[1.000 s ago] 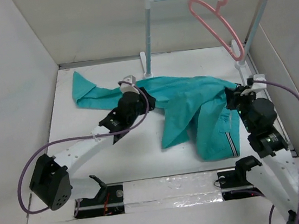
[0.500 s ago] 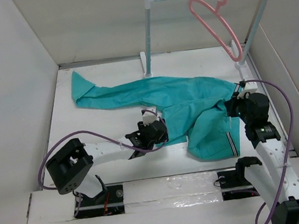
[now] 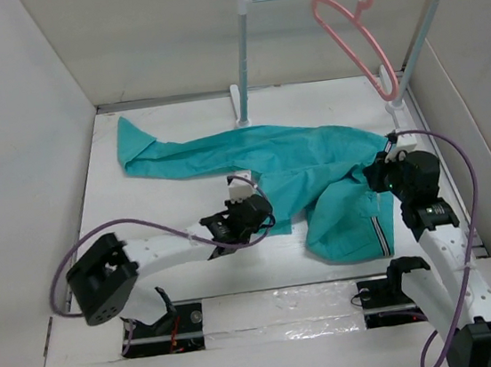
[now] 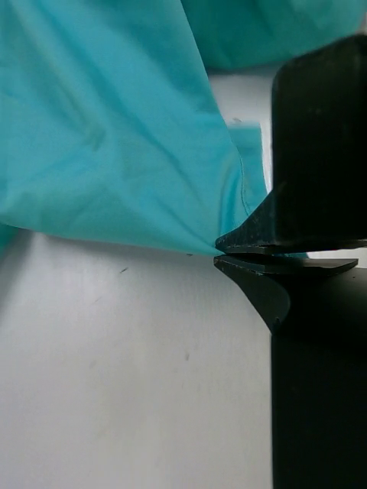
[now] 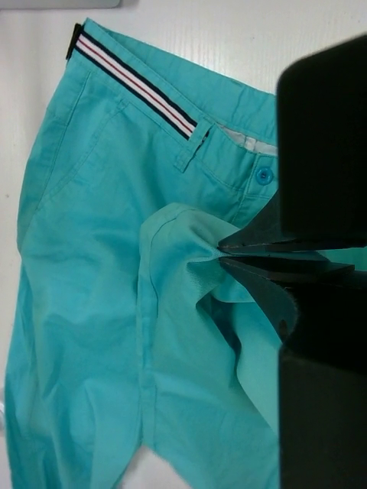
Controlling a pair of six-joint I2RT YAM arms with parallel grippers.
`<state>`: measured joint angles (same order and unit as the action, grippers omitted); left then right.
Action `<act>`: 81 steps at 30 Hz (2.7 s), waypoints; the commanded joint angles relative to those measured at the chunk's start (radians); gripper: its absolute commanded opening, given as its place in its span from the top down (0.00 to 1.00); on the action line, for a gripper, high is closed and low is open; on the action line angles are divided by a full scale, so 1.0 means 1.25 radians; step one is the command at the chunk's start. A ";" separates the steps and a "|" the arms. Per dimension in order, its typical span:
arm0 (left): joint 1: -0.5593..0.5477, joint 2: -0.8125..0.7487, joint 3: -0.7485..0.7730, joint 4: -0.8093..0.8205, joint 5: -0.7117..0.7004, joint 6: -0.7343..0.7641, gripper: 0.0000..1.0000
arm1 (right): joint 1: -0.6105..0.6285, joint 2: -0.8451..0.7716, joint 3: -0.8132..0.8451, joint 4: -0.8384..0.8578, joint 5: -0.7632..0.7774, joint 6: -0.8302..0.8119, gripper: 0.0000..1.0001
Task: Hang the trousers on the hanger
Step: Flatten out the trousers at the center of the board.
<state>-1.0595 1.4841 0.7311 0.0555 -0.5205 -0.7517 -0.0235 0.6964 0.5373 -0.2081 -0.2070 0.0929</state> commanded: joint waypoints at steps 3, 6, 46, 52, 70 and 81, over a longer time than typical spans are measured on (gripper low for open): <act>0.000 -0.301 0.149 -0.340 -0.258 0.028 1.00 | 0.058 0.055 0.027 0.050 -0.070 -0.025 0.80; -0.008 -0.419 0.225 -0.567 -0.393 -0.043 1.00 | 0.149 0.085 0.039 0.054 -0.025 -0.028 0.69; 0.197 -0.743 0.205 -0.382 -0.274 0.228 0.49 | -0.324 0.628 0.086 0.375 -0.117 0.144 0.19; 0.197 -0.743 0.152 -0.300 0.017 0.197 0.53 | -0.331 0.715 0.113 0.389 -0.147 0.151 0.34; 0.042 -0.493 -0.133 0.012 0.036 0.065 0.52 | -0.337 0.610 0.186 0.371 -0.052 0.208 1.00; -0.041 -0.370 -0.133 0.046 -0.072 0.012 0.41 | -0.347 0.692 0.446 0.168 0.242 0.190 0.82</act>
<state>-1.1069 1.0382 0.5629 0.0521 -0.5343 -0.7132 -0.4438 1.5314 0.9886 0.0441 -0.0498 0.3447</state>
